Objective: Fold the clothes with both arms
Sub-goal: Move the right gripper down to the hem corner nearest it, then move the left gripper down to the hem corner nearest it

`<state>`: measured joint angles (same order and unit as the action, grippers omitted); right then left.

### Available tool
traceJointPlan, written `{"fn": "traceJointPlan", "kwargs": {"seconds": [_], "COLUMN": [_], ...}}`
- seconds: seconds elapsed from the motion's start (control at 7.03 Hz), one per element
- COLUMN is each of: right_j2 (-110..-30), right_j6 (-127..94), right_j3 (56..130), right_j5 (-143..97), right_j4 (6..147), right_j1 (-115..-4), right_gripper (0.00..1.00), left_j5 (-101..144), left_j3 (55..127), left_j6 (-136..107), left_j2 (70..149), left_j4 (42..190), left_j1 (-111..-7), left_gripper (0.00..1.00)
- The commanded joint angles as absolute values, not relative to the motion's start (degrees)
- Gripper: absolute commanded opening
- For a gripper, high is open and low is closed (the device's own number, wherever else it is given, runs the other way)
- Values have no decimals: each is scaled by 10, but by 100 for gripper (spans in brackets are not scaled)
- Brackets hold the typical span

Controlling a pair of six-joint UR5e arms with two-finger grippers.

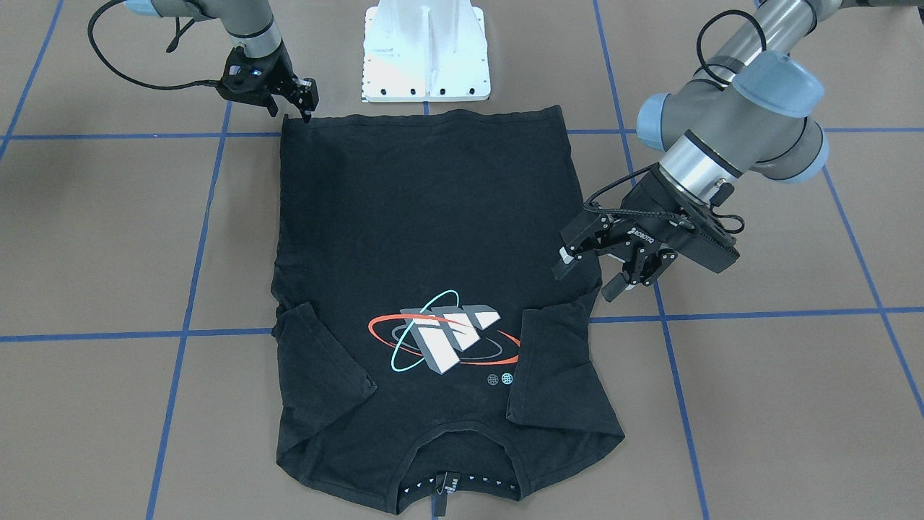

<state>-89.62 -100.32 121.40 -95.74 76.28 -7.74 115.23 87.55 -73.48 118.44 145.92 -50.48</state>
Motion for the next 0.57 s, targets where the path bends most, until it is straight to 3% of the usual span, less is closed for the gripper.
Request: {"fn": "traceJointPlan", "kwargs": {"seconds": [0.0,0.28,0.43], "right_j2": [-897,-898,-899], "right_j6": [-1004,-1004,-1004], "right_j3": [1213,1211,1211], "right_j5": [-957,-955,-948], "right_j4": [768,771,771], "right_j1": [-80,-81,-79], "right_gripper": [48,47,35], "left_j5": [1150,1139,1138], "left_j3": [875,876,875], "left_j6": [-735,-735,-734], "left_j2": [1180,1176,1175], "left_j4": [1460,1459,1460], "left_j1": [-504,-504,-503], "left_gripper": [99,99,99]}}
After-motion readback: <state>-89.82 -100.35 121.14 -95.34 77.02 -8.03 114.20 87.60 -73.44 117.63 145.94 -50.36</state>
